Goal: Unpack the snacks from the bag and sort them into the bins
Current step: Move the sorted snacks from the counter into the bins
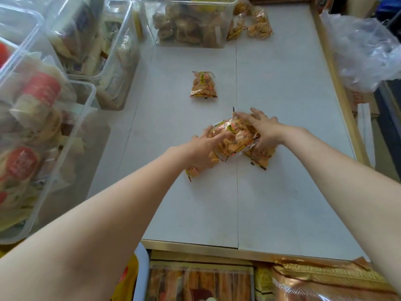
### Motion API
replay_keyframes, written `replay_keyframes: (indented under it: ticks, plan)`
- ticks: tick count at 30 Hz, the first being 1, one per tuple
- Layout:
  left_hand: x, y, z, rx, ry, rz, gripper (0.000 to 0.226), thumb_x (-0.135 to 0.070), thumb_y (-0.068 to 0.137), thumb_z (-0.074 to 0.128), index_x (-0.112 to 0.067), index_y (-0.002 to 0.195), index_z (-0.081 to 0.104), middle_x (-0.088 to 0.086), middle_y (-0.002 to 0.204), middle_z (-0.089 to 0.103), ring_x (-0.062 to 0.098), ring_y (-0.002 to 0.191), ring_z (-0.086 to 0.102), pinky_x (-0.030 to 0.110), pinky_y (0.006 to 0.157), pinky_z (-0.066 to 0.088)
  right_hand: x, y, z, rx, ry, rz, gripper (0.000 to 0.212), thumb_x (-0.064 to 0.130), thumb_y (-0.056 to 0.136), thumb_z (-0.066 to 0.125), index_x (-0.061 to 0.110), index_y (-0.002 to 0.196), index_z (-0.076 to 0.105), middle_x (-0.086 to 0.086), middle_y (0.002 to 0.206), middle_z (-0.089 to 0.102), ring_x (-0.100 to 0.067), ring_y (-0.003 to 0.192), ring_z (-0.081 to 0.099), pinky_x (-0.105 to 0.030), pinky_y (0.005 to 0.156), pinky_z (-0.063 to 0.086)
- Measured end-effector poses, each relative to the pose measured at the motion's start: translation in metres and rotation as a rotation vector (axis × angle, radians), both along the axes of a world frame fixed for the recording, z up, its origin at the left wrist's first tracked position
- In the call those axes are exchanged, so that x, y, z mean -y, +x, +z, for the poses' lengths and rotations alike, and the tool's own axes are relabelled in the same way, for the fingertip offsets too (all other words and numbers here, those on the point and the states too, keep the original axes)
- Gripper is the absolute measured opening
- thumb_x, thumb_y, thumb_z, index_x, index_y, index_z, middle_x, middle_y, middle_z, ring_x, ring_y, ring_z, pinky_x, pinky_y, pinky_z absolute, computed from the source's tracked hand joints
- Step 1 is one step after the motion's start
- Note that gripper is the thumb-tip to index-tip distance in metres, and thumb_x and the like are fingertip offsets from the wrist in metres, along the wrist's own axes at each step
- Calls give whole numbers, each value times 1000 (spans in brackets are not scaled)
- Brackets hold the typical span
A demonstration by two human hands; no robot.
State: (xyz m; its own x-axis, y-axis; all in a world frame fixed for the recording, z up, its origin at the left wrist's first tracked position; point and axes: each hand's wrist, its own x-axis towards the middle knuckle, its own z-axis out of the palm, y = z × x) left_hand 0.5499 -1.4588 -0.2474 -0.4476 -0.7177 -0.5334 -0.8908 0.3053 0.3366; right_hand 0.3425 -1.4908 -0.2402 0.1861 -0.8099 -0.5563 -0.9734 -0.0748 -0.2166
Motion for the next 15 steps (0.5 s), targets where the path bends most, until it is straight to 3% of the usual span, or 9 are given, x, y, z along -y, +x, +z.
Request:
replay_keyframes:
  ticks: [4,7,9,12,15]
  plan:
    - [-14,4,5,-224,34,177,68,-17,83,58,-32,142,29,11,151,21,27,143,17,41,113,23,-3,6,-8,90,15,-33,111,26,62,86,48,143,13,-10,142,22,-39,127,36,-46,106,36]
    - [-38,18,2,-285,-2,249,52,-26,87,54,-26,137,38,9,146,31,24,139,22,31,111,16,-27,12,-11,220,-1,-108,102,25,62,86,38,142,23,-9,126,28,-31,114,48,-36,100,43]
    - [-54,32,-4,-293,35,311,54,-34,77,45,-32,131,41,7,144,32,25,138,20,28,105,16,-45,16,-10,281,-21,-135,98,21,64,85,34,141,28,-4,117,28,-27,109,51,-29,97,42]
    - [-77,51,-6,-288,109,443,56,-38,66,34,-37,121,46,4,138,35,31,126,28,31,98,23,-70,26,-7,316,-11,-107,90,19,67,82,37,140,32,-3,118,30,-25,108,46,-29,103,34]
    - [-91,53,2,-277,75,619,40,-55,78,43,-31,110,46,10,131,39,33,123,33,37,96,29,-92,36,-6,223,-46,-58,81,22,73,76,40,139,32,-2,127,33,-28,115,30,-36,97,35]
